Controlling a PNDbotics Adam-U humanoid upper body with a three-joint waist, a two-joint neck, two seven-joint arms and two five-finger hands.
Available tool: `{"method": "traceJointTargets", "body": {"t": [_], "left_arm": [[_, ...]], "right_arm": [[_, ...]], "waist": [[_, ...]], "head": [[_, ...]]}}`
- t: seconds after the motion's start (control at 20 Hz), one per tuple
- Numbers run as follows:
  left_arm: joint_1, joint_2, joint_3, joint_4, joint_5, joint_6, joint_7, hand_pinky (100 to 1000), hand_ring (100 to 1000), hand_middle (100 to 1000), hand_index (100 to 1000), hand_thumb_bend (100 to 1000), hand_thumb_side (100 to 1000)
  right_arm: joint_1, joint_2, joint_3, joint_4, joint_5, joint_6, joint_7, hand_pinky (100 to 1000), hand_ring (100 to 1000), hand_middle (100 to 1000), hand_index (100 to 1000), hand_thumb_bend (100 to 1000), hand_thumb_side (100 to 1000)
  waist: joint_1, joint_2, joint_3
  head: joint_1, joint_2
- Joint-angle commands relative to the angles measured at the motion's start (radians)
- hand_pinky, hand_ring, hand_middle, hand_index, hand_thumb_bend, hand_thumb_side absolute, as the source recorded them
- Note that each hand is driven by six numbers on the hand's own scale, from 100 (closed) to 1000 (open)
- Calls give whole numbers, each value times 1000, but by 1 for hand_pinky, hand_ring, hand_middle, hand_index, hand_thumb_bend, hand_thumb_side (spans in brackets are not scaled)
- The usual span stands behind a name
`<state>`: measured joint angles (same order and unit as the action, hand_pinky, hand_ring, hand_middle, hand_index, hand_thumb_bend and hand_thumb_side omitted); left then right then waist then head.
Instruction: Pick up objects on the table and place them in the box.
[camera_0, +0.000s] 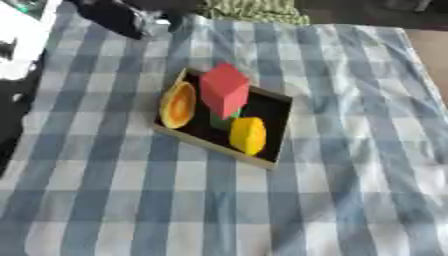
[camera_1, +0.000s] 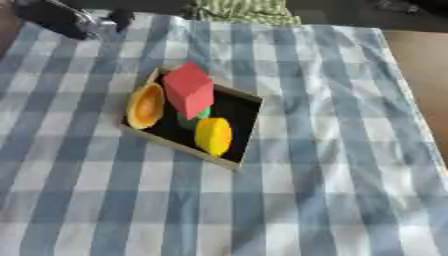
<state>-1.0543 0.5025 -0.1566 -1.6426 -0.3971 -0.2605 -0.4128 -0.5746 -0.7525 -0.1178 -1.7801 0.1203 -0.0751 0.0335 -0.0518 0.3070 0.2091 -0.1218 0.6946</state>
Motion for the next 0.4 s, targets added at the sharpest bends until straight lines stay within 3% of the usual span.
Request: {"method": "traceJointTargets", "body": {"t": [0.05, 0.3, 0.4], "left_arm": [[53, 123, 60, -141, 142, 100, 155, 928, 787, 709, 849, 100, 100], [257, 169, 139, -321, 376, 145, 341, 946, 783, 729, 855, 100, 100], [328, 166, 173, -349, 411, 129, 409, 965, 796, 755, 884, 100, 164]], "right_arm": [[-8, -44, -24, -27, -5, 3, -18, 898, 753, 724, 825, 100, 464], [-15, -34, -38, -47, -18, 7, -50, 899, 750, 720, 823, 100, 453], [-13, -32, -37, -55, -23, 7, -58, 900, 750, 719, 817, 100, 449]], "waist": [[12, -17, 4], [3, -12, 4], [-2, -10, 3]], "head": [[-12, -2], [-4, -17], [-2, -21]]}}
